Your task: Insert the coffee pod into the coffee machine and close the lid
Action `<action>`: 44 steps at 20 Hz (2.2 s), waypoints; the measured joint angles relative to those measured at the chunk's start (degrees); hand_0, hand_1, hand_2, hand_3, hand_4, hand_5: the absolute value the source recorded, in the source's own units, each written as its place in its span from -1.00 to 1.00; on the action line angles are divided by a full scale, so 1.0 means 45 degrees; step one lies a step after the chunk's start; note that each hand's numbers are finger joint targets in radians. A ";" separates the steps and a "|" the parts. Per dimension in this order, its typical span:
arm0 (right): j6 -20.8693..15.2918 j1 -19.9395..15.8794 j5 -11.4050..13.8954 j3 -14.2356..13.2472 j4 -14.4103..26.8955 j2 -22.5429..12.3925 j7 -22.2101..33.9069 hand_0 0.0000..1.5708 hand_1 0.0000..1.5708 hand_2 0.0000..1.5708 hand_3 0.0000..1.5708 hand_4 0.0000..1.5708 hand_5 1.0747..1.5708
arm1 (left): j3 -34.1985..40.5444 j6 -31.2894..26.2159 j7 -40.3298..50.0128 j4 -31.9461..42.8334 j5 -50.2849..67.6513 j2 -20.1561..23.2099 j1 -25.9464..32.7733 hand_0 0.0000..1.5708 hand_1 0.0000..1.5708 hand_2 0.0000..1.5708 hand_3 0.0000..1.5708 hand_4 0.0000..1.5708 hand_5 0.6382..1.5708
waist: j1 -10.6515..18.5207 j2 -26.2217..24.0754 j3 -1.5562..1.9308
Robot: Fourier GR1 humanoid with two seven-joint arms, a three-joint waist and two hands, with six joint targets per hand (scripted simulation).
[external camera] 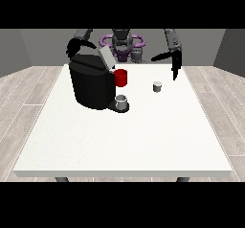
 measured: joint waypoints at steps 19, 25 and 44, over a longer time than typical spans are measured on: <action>-0.0835 -0.1590 0.0371 -0.0235 0.1847 -0.0097 0.0763 -1.00 -1.00 -1.00 -1.00 -0.46 1.00 | -0.0957 0.0873 -0.0550 0.4234 -0.2788 0.0036 -0.2224 0.03 0.03 0.08 -0.36 -1.00 1.00 | 0.0320 0.0428 0.0000; -0.0897 -0.1767 0.0576 -0.0113 0.2059 -0.0146 0.0888 -1.00 -1.00 -1.00 -1.00 -0.46 1.00 | -0.1226 0.1233 -0.0686 0.5189 -0.3739 0.0357 -0.2563 -0.24 -0.24 -0.09 -0.40 -1.00 1.00 | 0.0093 0.0586 0.0002; -0.0882 -0.1753 0.0416 0.0089 0.1952 -0.0030 0.0861 -1.00 -1.00 -1.00 -1.00 -0.36 1.00 | -0.1481 0.4215 -0.2436 0.7399 -0.6256 0.0493 -0.3595 0.14 0.14 0.29 -0.01 -0.61 1.00 | -0.0406 0.0957 0.0038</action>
